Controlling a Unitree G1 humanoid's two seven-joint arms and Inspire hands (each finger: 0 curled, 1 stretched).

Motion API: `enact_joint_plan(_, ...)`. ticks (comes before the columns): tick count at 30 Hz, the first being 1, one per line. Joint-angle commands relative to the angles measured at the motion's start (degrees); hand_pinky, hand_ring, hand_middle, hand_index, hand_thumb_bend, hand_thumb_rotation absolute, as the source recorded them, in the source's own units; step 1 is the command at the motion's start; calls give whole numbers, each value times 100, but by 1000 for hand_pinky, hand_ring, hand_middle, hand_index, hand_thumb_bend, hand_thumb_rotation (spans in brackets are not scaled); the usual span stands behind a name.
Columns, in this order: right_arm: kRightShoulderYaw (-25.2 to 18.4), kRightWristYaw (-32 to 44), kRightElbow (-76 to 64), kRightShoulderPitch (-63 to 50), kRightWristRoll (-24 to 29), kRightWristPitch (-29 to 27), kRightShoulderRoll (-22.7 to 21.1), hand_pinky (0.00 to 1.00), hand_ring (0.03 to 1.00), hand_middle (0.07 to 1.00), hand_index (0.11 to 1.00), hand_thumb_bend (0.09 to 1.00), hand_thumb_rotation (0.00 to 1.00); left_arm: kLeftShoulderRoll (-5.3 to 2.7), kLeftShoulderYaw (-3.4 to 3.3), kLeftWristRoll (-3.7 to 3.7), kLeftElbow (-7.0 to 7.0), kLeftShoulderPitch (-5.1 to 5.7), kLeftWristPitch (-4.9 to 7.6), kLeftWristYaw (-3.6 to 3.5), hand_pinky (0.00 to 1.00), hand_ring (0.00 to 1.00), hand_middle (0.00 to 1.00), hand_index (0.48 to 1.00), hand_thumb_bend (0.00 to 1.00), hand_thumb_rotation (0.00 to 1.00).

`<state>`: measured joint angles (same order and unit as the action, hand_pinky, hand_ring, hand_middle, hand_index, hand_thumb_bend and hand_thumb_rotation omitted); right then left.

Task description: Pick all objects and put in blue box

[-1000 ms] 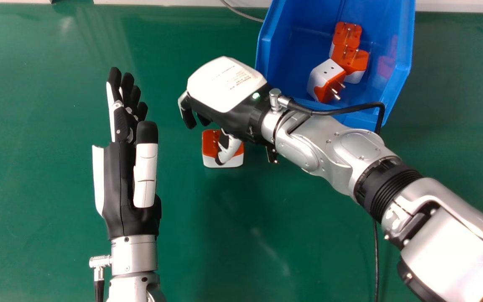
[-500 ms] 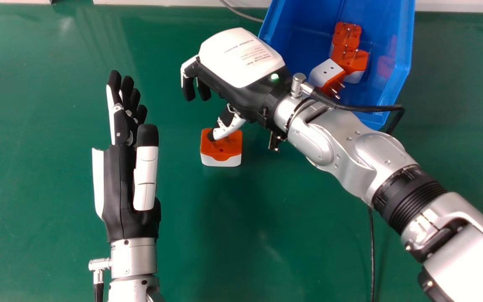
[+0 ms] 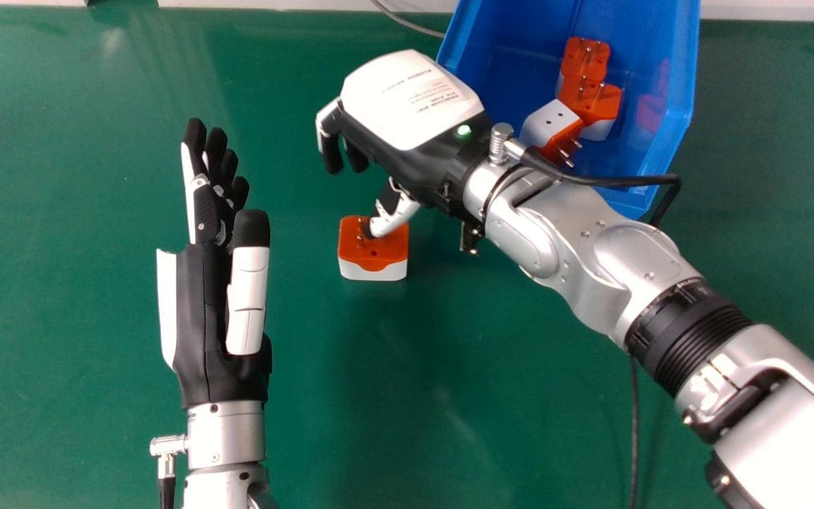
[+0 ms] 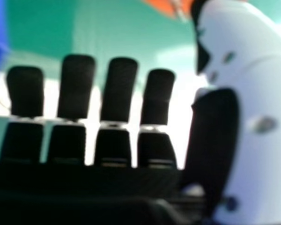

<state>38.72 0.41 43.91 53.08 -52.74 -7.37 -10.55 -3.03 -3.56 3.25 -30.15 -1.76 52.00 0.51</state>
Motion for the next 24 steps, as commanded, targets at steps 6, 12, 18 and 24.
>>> enact_joint_plan(6,128,1165,-712,24,-259,959,45,302,401,519,536,521,2,-120,43,-1,123,56,135,-27,1000,1000,1000,1000,806,897)
enact_joint_plan(12,180,1938,-799,72,-245,1322,105,307,402,521,532,519,2,-126,46,28,111,52,141,-48,1000,1000,1000,1000,806,897)
enact_joint_plan(18,185,2174,-817,66,-200,1370,124,420,522,617,613,615,38,-134,41,19,79,43,160,-44,1000,1000,1000,1000,804,898)
enact_joint_plan(24,218,2302,-782,99,-170,1340,132,536,617,694,691,693,82,-156,38,23,78,21,137,-25,1000,1000,1000,1000,804,897)
